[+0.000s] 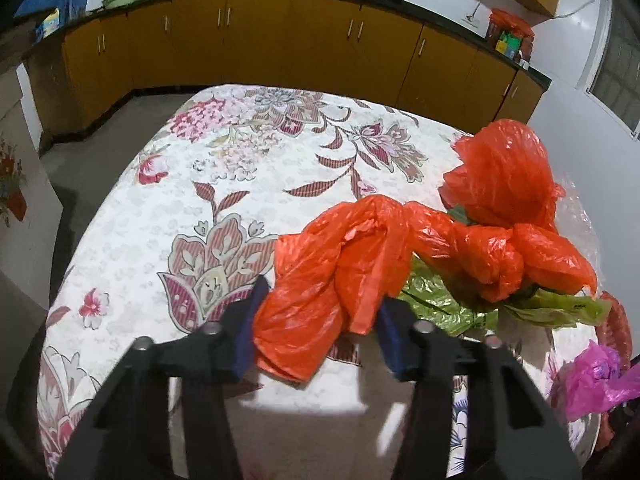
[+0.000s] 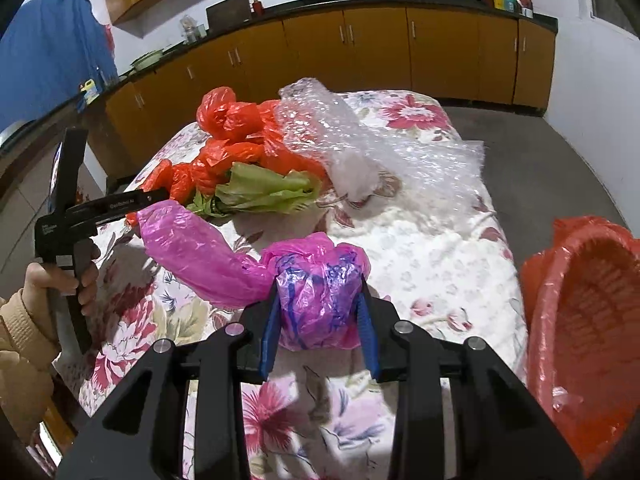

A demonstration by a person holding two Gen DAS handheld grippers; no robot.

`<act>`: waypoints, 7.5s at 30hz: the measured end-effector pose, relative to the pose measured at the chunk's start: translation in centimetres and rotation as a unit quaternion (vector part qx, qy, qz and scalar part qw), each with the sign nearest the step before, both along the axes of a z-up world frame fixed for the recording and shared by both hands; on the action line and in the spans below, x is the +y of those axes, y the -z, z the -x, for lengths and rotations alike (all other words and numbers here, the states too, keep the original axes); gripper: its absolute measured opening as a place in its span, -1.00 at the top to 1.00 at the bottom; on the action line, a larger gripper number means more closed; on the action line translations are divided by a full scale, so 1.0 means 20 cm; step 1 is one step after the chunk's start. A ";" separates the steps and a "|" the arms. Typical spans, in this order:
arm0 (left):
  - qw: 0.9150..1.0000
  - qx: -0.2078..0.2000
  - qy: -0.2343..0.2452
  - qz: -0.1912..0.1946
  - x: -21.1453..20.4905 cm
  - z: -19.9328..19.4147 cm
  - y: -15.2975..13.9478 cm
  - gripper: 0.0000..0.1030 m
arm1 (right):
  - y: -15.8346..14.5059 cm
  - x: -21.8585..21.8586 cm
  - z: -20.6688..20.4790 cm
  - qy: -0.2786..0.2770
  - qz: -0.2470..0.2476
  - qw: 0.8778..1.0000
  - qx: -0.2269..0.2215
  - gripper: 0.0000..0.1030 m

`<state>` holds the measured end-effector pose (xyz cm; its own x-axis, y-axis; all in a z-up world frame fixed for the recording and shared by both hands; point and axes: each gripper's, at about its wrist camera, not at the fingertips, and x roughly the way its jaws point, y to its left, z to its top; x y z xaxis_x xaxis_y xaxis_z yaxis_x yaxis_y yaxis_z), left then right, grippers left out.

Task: Collect trash
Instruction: 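Lift the red bag with the left tool while the right tool carries the purple bag to the basket, then open both tools over the red basket to drop the red and purple bags, then reach the right tool to the bubble wrap and close on it, then lift the bubble wrap with the right tool while the left tool grasps a red bag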

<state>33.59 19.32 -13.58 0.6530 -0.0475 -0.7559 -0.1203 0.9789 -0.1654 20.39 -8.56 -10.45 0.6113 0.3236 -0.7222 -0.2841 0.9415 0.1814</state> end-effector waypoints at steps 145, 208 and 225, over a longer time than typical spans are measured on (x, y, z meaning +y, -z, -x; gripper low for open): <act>0.996 -0.088 0.010 -0.006 -0.45 0.57 -0.27 -0.26 | -0.22 -0.23 -0.32 0.110 0.018 0.991 -0.075 -0.05; 0.995 -0.093 0.020 0.026 -0.55 0.04 -0.40 -0.20 | -0.18 -0.58 -0.20 0.154 -0.047 0.984 -0.077 0.78; 0.996 -0.054 0.058 0.052 -0.53 -0.26 -0.29 0.80 | -0.15 -0.57 -0.23 0.139 -0.034 0.988 -0.061 0.78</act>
